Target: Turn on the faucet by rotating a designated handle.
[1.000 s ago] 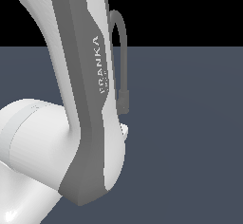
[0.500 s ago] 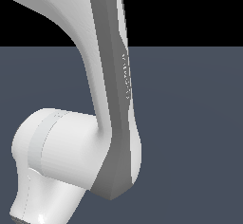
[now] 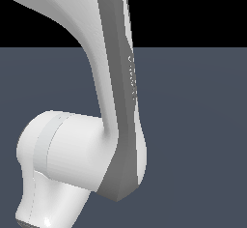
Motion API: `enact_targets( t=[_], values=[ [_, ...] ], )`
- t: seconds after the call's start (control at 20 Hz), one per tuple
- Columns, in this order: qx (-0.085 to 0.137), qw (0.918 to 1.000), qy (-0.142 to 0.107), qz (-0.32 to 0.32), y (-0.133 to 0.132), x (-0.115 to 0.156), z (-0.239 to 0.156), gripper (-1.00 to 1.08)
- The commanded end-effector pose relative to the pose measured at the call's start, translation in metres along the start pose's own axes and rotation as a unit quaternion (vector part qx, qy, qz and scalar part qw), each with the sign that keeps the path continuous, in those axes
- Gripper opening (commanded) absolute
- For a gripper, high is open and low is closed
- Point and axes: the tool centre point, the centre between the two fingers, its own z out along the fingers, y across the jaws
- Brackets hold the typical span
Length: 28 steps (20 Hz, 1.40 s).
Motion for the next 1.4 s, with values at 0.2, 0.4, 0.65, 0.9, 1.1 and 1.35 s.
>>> enact_targets(
  t=[0.2, 0.4, 0.65, 0.9, 1.1, 1.35],
  values=[
    [0.0, 1.0, 0.0, 0.0, 0.007, -0.02, 0.0, -1.0],
    [0.0, 1.0, 0.0, 0.0, 0.012, -0.034, 0.0, -1.0],
    [0.002, 1.0, 0.004, -0.001, 0.007, -0.036, 0.0, -1.0],
    [0.001, 1.0, 0.002, -0.001, 0.002, -0.053, 0.0, -1.0],
    [0.0, 1.0, 0.001, 0.0, -0.001, -0.066, 0.0, -1.0],
    [0.0, 1.0, 0.0, 0.0, -0.005, -0.079, 0.0, -1.0]
  ],
)
